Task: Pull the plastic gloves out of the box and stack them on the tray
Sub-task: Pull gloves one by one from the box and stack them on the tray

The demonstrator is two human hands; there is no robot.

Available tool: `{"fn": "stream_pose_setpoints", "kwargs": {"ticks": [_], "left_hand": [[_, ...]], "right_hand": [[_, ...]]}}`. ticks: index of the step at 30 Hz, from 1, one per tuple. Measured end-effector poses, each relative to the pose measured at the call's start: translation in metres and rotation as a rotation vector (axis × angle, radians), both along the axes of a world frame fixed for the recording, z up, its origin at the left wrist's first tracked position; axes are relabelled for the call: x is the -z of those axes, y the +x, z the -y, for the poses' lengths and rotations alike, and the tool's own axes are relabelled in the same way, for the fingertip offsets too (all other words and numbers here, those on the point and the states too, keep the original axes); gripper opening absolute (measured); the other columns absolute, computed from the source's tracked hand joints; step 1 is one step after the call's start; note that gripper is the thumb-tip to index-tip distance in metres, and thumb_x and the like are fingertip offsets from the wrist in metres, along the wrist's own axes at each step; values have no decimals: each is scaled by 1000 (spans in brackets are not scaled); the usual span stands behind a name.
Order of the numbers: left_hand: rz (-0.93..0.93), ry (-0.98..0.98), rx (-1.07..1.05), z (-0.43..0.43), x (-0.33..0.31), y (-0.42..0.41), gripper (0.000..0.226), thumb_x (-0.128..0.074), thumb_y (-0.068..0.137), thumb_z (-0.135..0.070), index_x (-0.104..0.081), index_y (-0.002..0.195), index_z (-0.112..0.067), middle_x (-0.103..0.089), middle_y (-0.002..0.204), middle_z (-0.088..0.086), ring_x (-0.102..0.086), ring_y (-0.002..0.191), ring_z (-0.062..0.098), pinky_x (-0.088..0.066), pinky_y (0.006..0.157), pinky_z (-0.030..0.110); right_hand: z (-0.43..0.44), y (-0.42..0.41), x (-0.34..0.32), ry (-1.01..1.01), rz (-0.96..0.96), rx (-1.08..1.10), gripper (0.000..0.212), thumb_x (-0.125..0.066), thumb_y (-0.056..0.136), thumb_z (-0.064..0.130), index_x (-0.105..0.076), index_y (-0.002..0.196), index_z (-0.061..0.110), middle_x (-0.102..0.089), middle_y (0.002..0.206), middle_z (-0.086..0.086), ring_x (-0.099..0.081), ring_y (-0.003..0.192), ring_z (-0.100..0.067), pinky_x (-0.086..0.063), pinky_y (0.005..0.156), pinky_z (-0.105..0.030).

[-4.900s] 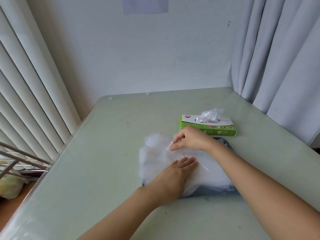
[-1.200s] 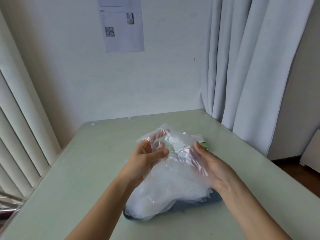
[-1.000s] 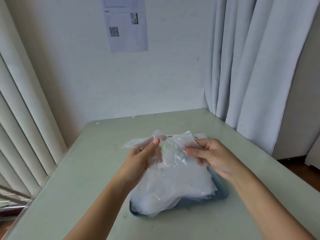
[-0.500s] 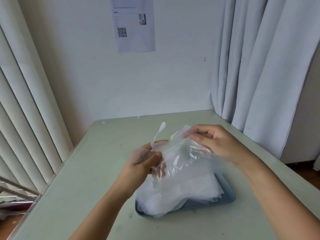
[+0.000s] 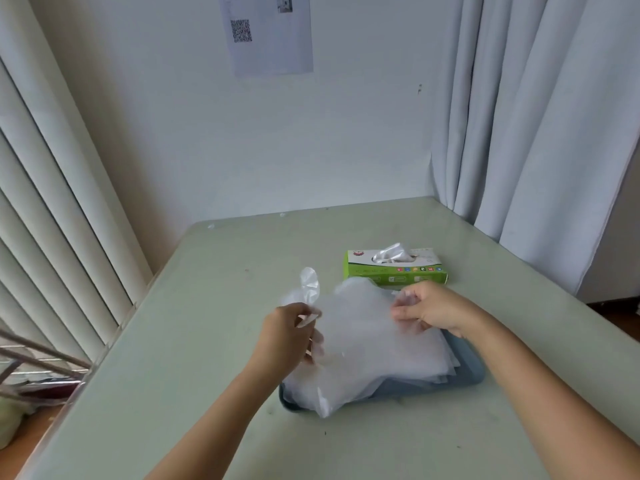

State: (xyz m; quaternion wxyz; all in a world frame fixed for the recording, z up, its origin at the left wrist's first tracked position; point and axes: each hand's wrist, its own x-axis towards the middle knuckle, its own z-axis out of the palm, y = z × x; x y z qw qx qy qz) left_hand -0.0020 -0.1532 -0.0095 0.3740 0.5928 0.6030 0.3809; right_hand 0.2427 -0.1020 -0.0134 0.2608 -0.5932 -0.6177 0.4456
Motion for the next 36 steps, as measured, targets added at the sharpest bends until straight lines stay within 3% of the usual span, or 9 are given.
{"fn": "stream_pose_setpoints", "kwargs": {"ticks": [7, 12, 17, 19, 21, 24, 29, 34, 36], "left_hand": [[-354, 21, -24, -11, 13, -2, 34, -59, 89, -12, -55, 122, -17, -72, 82, 8, -68, 69, 19, -56, 68, 29], [-632, 468, -70, -3, -9, 8, 46, -57, 93, -25, -45, 137, -18, -49, 131, 0, -48, 119, 19, -32, 93, 18], [-616, 628, 364, 19, -6, 57, 25, -59, 87, -16, -70, 108, -13, -67, 109, -1, -67, 93, 14, -40, 82, 16], [-789, 646, 491, 27, 5, 75, 25, -73, 76, -24, -75, 98, -12, -71, 106, -1, -67, 97, 9, -39, 89, 12], [-885, 459, 595, 26, 18, 83, 46, -55, 95, -24, -52, 134, 0, -44, 146, 12, -37, 138, 18, -17, 114, 19], [-1021, 277, 625, 14, 32, 77, 52, -20, 105, -23, -4, 152, -4, 0, 160, 12, 1, 148, 25, 2, 118, 33], [-1037, 178, 620, 4, 34, 53, 50, -17, 105, -33, -6, 153, -28, 0, 161, -2, 0, 148, 25, 1, 118, 41], [-955, 39, 683, 3, 34, 48, 48, -17, 103, -41, -2, 149, -48, 11, 160, -12, 15, 146, 26, 7, 112, 62], [-928, 34, 685, 3, 35, 46, 48, -17, 103, -42, -1, 147, -51, 13, 159, -12, 19, 145, 26, 9, 111, 63]], "right_hand": [[-6, 15, 12, 107, 213, 24, 8, -67, 86, 6, -67, 79, 7, -62, 63, 0, -58, 55, -12, -49, 58, -26], [-7, 13, 16, 89, 209, 73, 9, -68, 85, 7, -65, 76, 5, -65, 61, -2, -58, 48, -7, -44, 53, -20], [-6, 13, 20, 116, 242, 120, 7, -67, 83, 8, -67, 77, 5, -68, 66, -4, -60, 55, -9, -46, 57, -22], [-6, 12, 21, 118, 235, 125, 9, -68, 83, 9, -66, 75, 5, -65, 63, -3, -58, 53, -9, -45, 56, -21], [-6, 12, 23, 129, 235, 113, 14, -71, 80, 10, -63, 69, 5, -61, 59, -2, -54, 52, -10, -42, 56, -22], [-5, 13, 24, 144, 216, 69, 23, -75, 75, 11, -58, 62, 5, -53, 57, -1, -48, 55, -13, -37, 56, -23], [-6, 16, 18, 105, 218, -14, 32, -78, 77, 16, -55, 56, 15, -51, 54, 6, -46, 51, -8, -35, 51, -19], [-23, 7, 3, 74, 331, -133, 46, -75, 62, 63, -72, 68, 18, -51, 67, 5, -46, 68, -8, -30, 66, -27], [-29, -6, -7, 38, 385, -196, 39, -74, 64, 64, -74, 70, 25, -60, 71, 9, -53, 72, -6, -36, 69, -25]]}}
